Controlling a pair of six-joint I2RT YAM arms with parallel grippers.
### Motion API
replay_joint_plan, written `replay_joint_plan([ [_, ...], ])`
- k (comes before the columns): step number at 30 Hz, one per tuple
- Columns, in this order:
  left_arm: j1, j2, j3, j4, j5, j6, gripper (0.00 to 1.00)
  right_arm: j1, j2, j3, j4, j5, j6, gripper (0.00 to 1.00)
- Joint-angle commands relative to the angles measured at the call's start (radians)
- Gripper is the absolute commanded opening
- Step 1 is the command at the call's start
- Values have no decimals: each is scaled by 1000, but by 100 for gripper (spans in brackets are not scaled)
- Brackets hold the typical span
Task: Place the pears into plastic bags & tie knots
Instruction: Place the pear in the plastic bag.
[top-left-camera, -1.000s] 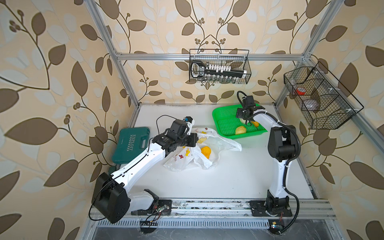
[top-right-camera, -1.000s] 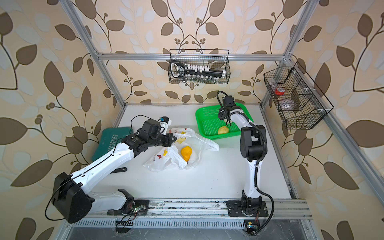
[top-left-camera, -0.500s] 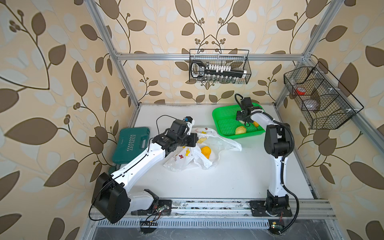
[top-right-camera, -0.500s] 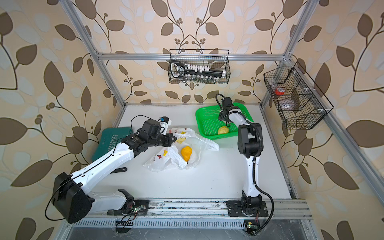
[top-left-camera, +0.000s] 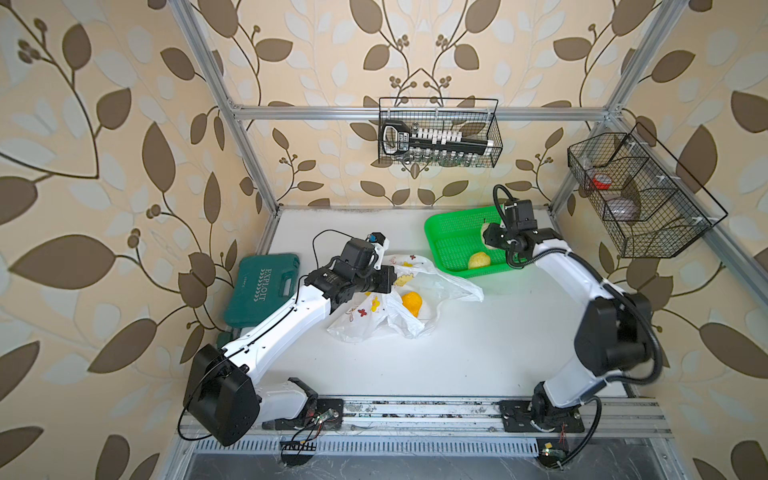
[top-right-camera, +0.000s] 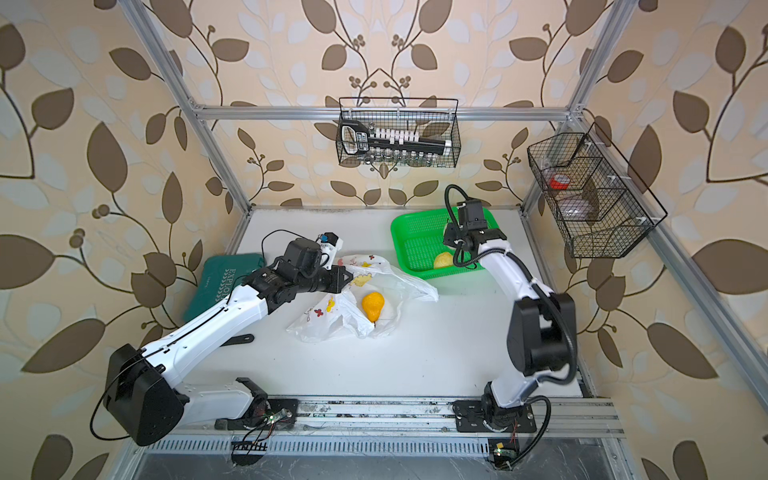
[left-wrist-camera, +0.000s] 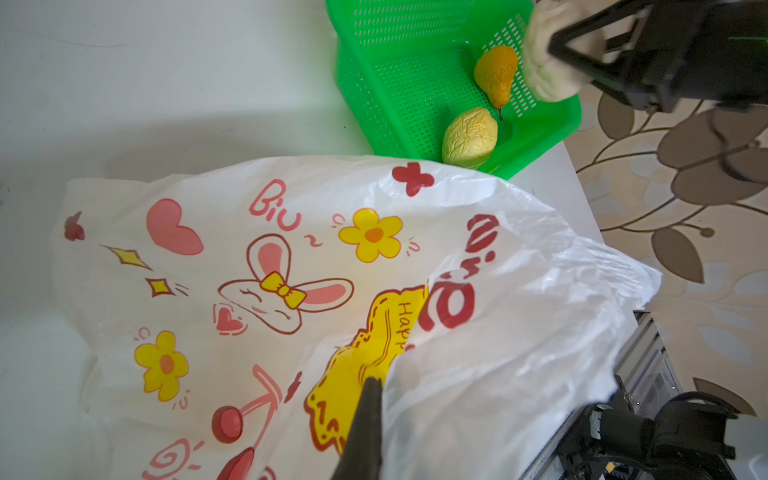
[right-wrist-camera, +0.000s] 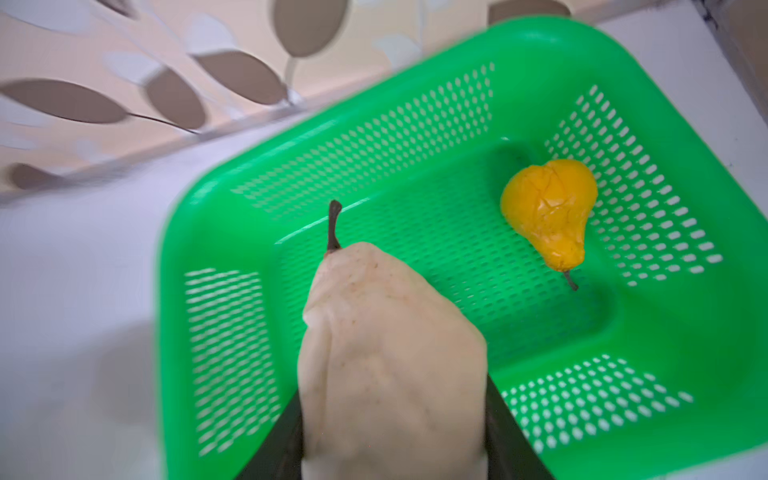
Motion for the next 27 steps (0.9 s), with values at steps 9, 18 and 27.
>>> replay_joint_plan([
  [9, -2, -17, 1, -3, 5, 0, 0, 487, -484, -415, 52, -43, 287, 32],
  [18, -1, -6, 19, -13, 8, 2, 0, 602, -347, -450, 163, -17, 354, 29],
  [27, -1, 5, 15, -5, 15, 13, 0, 689, -629, -459, -28, 51, 406, 30],
])
